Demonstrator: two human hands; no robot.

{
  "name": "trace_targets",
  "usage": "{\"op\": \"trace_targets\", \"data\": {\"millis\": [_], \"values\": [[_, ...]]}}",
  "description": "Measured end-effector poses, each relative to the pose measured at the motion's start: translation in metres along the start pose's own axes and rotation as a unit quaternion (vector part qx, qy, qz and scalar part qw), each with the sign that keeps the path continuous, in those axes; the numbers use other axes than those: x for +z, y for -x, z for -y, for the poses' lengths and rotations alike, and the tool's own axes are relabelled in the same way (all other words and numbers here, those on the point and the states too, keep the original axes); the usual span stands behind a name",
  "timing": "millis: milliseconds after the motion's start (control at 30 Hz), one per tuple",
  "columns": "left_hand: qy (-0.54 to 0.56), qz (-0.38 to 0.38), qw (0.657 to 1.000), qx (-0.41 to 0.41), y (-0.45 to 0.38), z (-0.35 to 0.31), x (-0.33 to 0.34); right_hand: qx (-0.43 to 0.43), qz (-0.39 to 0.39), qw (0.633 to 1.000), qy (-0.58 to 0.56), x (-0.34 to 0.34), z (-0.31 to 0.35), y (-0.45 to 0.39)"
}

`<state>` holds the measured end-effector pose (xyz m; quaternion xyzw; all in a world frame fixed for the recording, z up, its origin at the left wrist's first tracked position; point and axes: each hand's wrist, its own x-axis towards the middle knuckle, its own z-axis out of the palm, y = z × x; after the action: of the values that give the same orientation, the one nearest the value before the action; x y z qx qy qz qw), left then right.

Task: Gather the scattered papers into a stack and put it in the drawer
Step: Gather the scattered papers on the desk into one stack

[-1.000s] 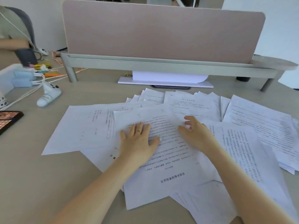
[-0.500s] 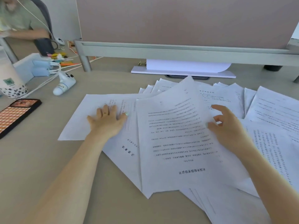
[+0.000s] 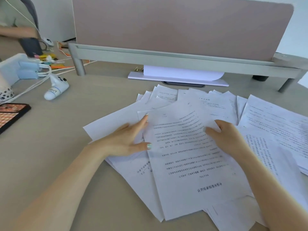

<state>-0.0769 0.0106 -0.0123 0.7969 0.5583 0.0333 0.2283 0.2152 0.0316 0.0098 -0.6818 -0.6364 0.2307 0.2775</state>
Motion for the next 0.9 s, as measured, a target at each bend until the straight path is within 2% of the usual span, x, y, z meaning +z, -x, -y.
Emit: {"op": "trace_targets", "data": {"millis": [100,200,267,300,367,467,600,700,800,900], "values": [[0.002,-0.046,0.999,-0.014,-0.005,-0.007,0.002,0.009,0.009,1.000,0.013,0.004,0.002,0.003],[-0.077,-0.135,0.977,-0.145,0.001,0.013,-0.005,0.006,0.003,1.000,0.027,0.005,-0.001,0.003],[-0.102,-0.112,0.957,-0.248,0.007,0.026,-0.006,0.000,-0.004,0.999,0.036,0.004,0.002,0.005],[-0.091,-0.090,0.955,-0.269,0.009,0.027,-0.005,-0.006,-0.004,0.999,0.037,0.004,0.005,0.007],[-0.065,-0.075,0.965,-0.243,0.007,0.024,0.001,-0.022,0.010,0.999,0.042,0.007,0.012,0.012],[-0.031,-0.109,0.981,-0.157,-0.004,0.012,0.005,-0.044,0.069,0.996,0.021,0.015,0.024,0.022],[0.007,-0.161,0.979,-0.121,-0.009,0.000,0.006,-0.049,0.124,0.990,-0.052,0.017,0.032,0.028],[0.080,-0.236,0.951,-0.183,-0.008,-0.003,0.005,-0.041,0.070,0.992,-0.093,0.007,0.023,0.020],[0.125,-0.247,0.924,-0.264,-0.003,-0.007,0.000,-0.017,-0.002,0.996,-0.093,-0.013,0.006,0.010],[0.121,-0.248,0.920,-0.280,0.004,-0.012,-0.005,0.019,0.021,1.000,-0.004,-0.021,-0.008,0.008]]}}
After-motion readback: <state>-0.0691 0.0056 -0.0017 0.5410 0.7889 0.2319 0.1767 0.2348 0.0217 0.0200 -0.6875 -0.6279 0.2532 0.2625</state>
